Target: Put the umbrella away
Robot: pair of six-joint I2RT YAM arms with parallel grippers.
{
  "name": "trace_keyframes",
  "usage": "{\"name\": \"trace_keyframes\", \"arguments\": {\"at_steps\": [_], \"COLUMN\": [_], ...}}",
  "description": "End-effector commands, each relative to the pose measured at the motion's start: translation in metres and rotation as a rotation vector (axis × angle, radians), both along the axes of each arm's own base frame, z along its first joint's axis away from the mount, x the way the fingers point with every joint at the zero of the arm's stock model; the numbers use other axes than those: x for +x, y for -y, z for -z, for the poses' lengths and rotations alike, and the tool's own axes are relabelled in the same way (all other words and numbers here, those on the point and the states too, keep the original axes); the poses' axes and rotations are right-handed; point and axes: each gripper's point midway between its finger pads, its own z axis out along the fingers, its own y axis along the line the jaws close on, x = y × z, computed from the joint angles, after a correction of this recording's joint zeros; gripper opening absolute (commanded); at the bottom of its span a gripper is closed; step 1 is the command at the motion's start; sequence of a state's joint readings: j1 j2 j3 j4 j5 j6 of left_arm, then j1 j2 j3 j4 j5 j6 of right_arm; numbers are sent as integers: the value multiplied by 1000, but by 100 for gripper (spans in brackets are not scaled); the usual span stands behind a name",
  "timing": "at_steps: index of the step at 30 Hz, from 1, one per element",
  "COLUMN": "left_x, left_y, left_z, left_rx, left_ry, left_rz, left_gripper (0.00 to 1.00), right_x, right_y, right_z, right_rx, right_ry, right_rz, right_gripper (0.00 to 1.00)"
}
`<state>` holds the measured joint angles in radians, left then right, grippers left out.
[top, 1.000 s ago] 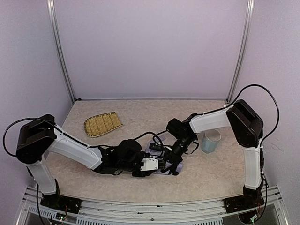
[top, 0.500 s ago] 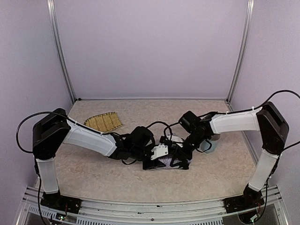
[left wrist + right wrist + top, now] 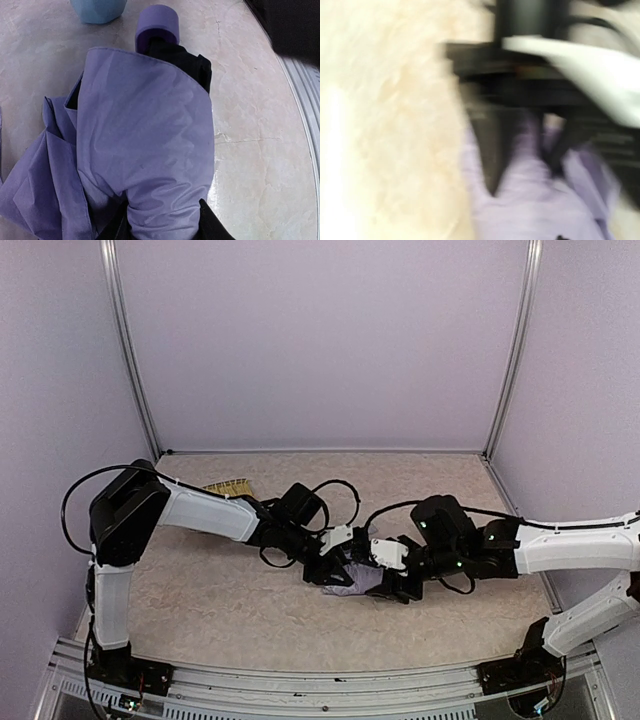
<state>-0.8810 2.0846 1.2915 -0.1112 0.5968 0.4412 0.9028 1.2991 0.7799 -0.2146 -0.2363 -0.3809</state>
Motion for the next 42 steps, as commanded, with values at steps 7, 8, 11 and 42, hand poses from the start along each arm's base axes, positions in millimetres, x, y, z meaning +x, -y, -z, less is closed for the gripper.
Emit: {"name": "trace_keyframes", "arguments": {"at_steps": [7, 8, 11, 42], "left_x": [-65, -65, -65, -15], "left_y": [-92, -93, -96, -94], "left_z": [105, 106, 106, -93], "left_rx": [491, 497, 508, -347], "left_ry": [-411, -413, -412, 353], "left_rz": [-8, -6, -5, -206], "left_gripper": [18, 18, 17, 65], "right_x": [37, 41, 43, -64], "right_y": [3, 3, 2, 24], "right_z": [51, 56, 77, 147], "right_rx": [-336, -363, -428, -574], "right_ry": [418, 427, 412, -558], "right_rz": [63, 72, 50, -107], "right_gripper": [77, 77, 77, 15]}}
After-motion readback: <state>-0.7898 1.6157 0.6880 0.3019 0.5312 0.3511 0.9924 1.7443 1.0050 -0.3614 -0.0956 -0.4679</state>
